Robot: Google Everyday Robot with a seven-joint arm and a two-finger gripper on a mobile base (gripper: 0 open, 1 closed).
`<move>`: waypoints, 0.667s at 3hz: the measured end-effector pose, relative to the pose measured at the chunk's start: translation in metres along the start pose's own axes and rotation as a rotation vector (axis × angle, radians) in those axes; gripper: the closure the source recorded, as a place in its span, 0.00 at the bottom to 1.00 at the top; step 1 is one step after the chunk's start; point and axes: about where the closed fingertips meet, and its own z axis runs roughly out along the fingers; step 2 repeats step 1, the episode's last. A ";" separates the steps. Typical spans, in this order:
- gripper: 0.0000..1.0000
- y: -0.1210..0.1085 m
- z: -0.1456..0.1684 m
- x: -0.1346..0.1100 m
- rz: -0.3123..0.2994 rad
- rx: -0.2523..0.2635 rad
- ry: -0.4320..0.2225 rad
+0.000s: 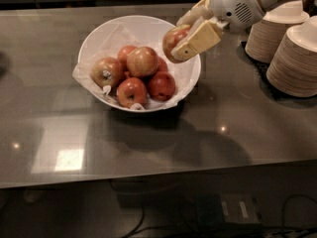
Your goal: Pick apple from white bowl
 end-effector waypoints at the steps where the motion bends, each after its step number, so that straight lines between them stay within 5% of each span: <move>1: 1.00 -0.002 -0.007 -0.005 -0.015 0.007 0.001; 2: 1.00 -0.002 -0.007 -0.005 -0.015 0.007 0.001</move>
Offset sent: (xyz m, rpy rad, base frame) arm 0.0000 0.0000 0.0000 0.0000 0.0000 0.0000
